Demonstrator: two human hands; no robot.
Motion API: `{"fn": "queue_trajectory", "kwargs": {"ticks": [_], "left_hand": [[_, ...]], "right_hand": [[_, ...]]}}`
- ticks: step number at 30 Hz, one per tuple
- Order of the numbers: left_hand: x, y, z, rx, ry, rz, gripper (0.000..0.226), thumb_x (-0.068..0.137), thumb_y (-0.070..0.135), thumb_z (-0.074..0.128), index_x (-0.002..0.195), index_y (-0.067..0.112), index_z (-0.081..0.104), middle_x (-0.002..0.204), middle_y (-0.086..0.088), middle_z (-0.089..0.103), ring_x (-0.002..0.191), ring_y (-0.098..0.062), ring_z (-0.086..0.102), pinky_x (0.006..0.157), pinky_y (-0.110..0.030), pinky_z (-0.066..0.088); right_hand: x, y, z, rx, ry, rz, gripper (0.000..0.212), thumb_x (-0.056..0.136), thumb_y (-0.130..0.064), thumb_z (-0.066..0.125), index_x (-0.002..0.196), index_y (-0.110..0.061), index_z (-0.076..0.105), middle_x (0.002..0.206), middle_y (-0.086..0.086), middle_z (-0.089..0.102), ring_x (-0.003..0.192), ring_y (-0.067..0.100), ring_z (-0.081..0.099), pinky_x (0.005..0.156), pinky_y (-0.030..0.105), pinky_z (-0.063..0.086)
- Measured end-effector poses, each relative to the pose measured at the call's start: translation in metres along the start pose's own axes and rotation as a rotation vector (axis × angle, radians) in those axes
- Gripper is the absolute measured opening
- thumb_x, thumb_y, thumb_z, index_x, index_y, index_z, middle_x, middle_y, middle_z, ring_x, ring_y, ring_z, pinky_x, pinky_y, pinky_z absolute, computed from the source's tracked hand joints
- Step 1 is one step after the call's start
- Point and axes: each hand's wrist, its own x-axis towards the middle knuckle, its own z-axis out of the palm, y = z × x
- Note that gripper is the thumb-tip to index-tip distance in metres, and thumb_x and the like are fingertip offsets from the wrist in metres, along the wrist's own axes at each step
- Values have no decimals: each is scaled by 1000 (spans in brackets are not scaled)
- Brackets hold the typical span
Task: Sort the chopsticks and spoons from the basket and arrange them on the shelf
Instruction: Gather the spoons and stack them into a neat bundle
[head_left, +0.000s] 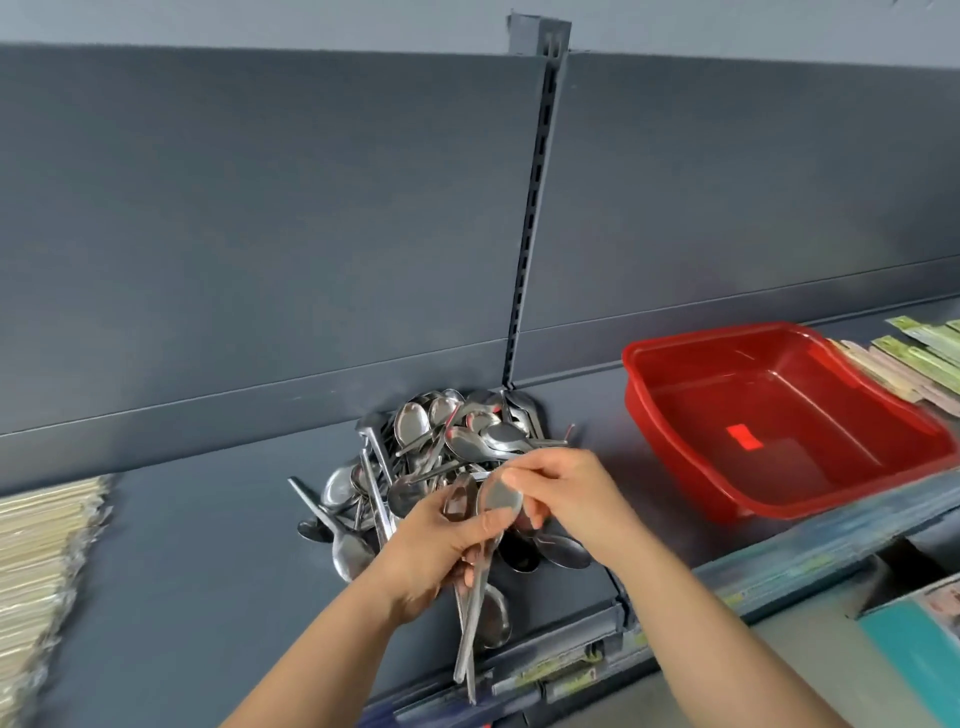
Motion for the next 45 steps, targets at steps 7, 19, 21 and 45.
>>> {"fn": "queue_trajectory", "kwargs": {"ticks": [7, 19, 21, 45], "left_hand": [[-34, -14, -37, -262, 303, 50, 10, 97, 4, 47, 94, -2, 54, 74, -16, 63, 50, -23, 55, 44, -28, 46], [-67, -26, -54, -303, 400, 113, 6, 90, 13, 63, 85, 11, 60, 71, -5, 47, 49, -13, 40, 45, -28, 44], [-69, -26, -55, -284, 369, 111, 19, 80, 21, 72, 87, 11, 58, 70, -3, 44, 50, -12, 39, 47, -27, 43], [-1, 23, -59, -446, 494, 87, 27, 96, 31, 51, 86, 6, 50, 58, -7, 44, 52, -28, 56, 71, -51, 58]], "right_hand": [[9, 13, 29, -466, -122, -51, 14, 83, -25, 64, 70, -25, 69, 64, -9, 66, 59, 7, 58, 60, 28, 48], [46, -5, 64, -811, -133, 80, 50, 78, -31, 65, 45, -19, 30, 41, -8, 26, 42, 15, 26, 47, 27, 20], [49, -12, 55, -621, -97, 71, 46, 80, -30, 66, 45, -20, 38, 42, -7, 30, 44, 15, 27, 50, 28, 22], [61, 26, -16, -1047, 40, -194, 14, 90, -26, 58, 87, -27, 72, 90, -7, 54, 89, 16, 51, 75, 25, 38]]}}
